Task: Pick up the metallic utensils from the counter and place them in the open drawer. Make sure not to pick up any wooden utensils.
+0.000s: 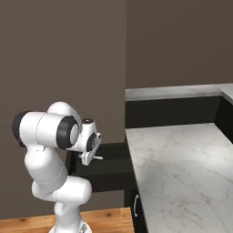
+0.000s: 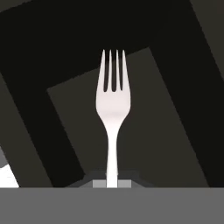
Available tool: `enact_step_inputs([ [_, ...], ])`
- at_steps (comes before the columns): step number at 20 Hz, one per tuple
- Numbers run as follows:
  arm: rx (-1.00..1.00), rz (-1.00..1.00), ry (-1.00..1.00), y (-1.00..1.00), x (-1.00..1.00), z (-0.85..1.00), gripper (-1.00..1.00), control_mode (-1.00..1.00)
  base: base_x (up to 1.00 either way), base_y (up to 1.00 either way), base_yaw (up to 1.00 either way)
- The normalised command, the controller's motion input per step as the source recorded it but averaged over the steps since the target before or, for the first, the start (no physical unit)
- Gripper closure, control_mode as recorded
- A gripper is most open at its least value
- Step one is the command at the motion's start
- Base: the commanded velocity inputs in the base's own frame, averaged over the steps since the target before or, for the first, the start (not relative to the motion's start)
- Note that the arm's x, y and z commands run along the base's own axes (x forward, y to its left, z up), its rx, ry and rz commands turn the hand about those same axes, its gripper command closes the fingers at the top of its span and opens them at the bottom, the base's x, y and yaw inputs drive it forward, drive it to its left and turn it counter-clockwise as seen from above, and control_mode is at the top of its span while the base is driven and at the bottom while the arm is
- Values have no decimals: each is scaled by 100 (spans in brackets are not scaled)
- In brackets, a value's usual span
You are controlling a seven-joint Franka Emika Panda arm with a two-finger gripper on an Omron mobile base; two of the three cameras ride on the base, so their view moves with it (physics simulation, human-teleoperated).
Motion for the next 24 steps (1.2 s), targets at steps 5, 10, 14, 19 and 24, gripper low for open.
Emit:
enact_step_inputs([
  [5, 0, 30, 0, -2, 34, -29, 100, -100, 0, 0, 0],
  [10, 0, 12, 0, -6, 33, -40, 100, -100, 0, 0, 0],
  [14, 0, 5, 0, 0, 36, -50, 100, -100, 0, 0, 0],
  [19, 0, 5, 0, 0, 37, -46, 100, -100, 0, 0, 0],
  [24, 0, 6, 0, 0, 33, -43, 100, -100, 0, 0, 0],
])
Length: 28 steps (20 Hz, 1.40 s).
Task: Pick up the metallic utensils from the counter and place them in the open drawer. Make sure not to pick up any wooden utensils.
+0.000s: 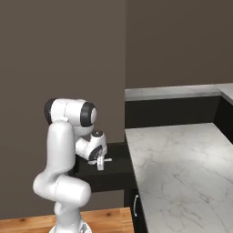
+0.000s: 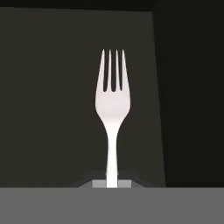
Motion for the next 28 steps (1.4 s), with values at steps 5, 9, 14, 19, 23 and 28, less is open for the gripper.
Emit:
enact_step_inputs([
  [5, 0, 5, 1, 42, -15, -52, -100, -100, 0, 0, 0],
  [9, 0, 2, 1, 56, -32, -14, -100, -100, 0, 0, 0],
  [14, 0, 0, 1, 36, -13, 20, -100, -100, 0, 0, 0],
  [19, -6, 0, 6, 13, 0, 98, -100, -100, 0, 0, 0],
  [23, -6, 0, 8, 4, -1, 100, -100, -100, 0, 0, 0],
  [28, -5, 0, 9, 0, -24, 100, -100, -100, 0, 0, 0],
])
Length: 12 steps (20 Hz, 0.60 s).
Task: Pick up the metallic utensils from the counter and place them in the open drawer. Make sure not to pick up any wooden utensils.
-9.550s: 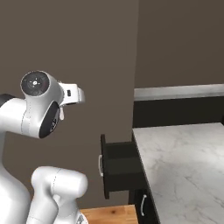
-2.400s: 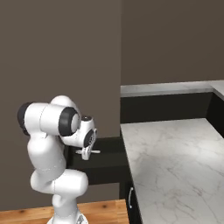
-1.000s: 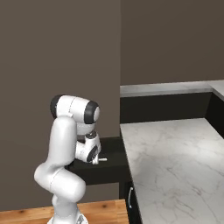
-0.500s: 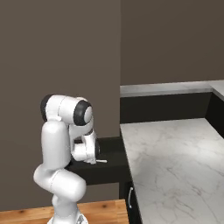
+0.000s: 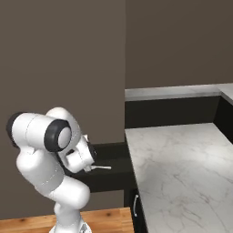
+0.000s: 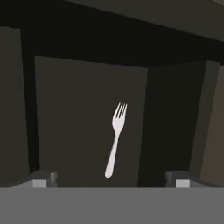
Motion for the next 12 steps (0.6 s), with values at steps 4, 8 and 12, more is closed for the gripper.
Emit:
enact_step_inputs([
  [4, 0, -2, 8, 0, -12, 100, -100, -100, 0, 0, 0],
  [8, 0, 0, 10, -3, 0, 100, -100, -100, 0, 0, 0],
  [12, 0, 0, 11, -1, 0, 100, -100, -100, 0, 0, 0],
])
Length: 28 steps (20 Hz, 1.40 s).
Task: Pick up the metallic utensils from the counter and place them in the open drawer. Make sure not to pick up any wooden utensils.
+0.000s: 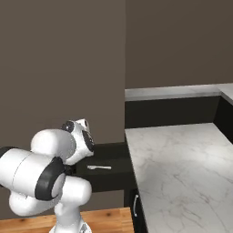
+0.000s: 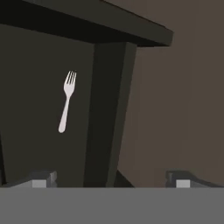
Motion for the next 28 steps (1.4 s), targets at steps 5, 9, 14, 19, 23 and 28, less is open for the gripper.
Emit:
enact_step_inputs([
  [5, 0, -3, 10, 0, -4, 100, -100, -100, 0, 0, 0],
  [9, 2, -16, 12, 0, -25, 100, -100, -100, 0, 0, 0],
  [14, 0, -36, 5, -6, -28, 100, -100, -100, 0, 0, 0],
  [19, 7, -47, 11, -28, -6, 88, -100, -100, 0, 0, 0],
  [23, 30, -20, -4, -16, -14, 54, -100, -100, 0, 0, 0],
  [28, 27, -39, -20, 0, -32, 5, -100, -100, 0, 0, 0],
])
